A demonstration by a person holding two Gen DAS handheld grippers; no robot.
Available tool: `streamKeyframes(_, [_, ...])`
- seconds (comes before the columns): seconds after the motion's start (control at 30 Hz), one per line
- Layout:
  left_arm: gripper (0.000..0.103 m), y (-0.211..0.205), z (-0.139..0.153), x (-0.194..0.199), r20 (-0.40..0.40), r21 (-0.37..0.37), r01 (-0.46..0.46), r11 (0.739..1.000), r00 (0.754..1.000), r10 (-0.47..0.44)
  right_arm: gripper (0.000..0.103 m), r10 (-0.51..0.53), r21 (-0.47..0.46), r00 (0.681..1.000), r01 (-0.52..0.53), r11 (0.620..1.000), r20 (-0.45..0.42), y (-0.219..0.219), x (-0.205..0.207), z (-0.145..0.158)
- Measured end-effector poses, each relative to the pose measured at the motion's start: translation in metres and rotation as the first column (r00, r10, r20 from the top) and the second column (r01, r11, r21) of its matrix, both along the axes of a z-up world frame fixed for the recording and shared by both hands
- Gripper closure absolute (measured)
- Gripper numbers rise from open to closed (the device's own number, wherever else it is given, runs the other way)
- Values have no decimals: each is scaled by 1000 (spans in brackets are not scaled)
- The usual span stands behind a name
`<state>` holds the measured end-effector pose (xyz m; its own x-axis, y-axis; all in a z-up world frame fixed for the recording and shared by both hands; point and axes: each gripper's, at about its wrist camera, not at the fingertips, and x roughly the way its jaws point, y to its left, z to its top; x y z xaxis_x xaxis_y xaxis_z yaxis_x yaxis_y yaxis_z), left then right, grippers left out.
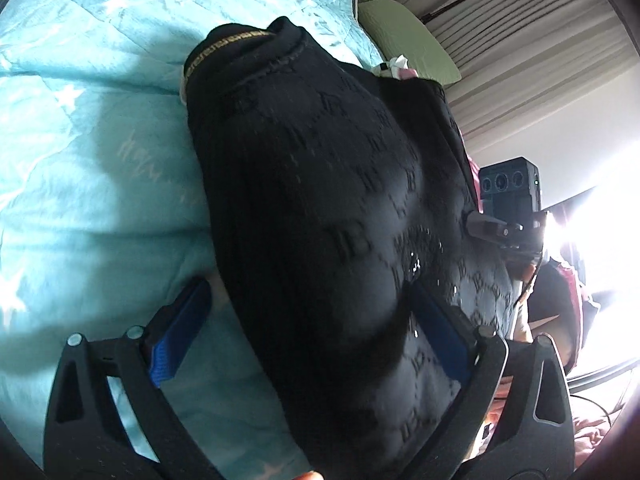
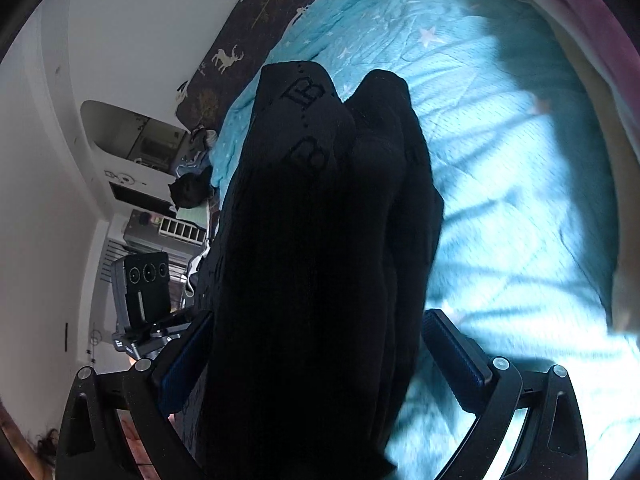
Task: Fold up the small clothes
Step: 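Grasp the folded hoodie bundle with both grippers and lift it, then carry the hoodie onto the pink clothes stack and open both grippers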
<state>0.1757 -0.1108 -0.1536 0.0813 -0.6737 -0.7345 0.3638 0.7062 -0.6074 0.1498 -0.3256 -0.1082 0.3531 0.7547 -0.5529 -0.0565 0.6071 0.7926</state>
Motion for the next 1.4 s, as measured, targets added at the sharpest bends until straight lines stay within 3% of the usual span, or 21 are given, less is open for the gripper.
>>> streamKeyframes(0.17, [4,-3,-3,7,-9,-19,9,1000,1000,-10,0,36,-8,999,-36,999,6,5,15,1])
streamKeyframes(0.43, [3,-15,-4,14,-14,-34,-9,999,1000,8,0,67,-75,997,-65,995,31,14,6,8])
streamKeyframes(0.47, [6,-22,-5,17,-9,-31,-9,999,1000,8,0,68,-79,997,-66,995,31,14,6,9])
streamKeyframes(0.5, [16,-25,-4,18,1,-32,-7,999,1000,7,0,67,-79,997,-65,995,30,14,7,9])
streamKeyframes(0.6, [30,-33,0,20,20,-18,-17,1000,1000,18,1,50,-105,998,-47,993,24,18,10,10])
streamKeyframes(0.63, [34,-32,1,18,36,-12,-21,1000,999,22,5,45,-126,999,-41,991,27,20,9,12])
streamKeyframes(0.7, [47,-29,7,15,52,-26,-42,999,998,43,33,31,-179,999,-25,983,31,23,4,18])
streamKeyframes(0.8, [59,-28,22,7,82,-54,-49,997,995,53,53,-10,-154,1000,14,988,30,18,-3,28])
streamKeyframes(0.93, [61,-42,53,-13,201,-13,-24,1000,979,26,59,-35,-169,995,50,984,90,15,-19,51])
streamKeyframes(1.17, [63,-57,102,-32,319,-47,19,999,948,-3,60,-93,-135,972,124,983,215,-6,-63,93])
streamKeyframes(1.27, [64,-65,119,-37,349,-70,40,997,937,-13,61,-140,-128,949,182,975,282,-17,-81,114])
streamKeyframes(1.4, [64,-92,153,-48,426,-94,121,988,902,-70,61,-194,-139,900,266,954,390,-33,-114,146])
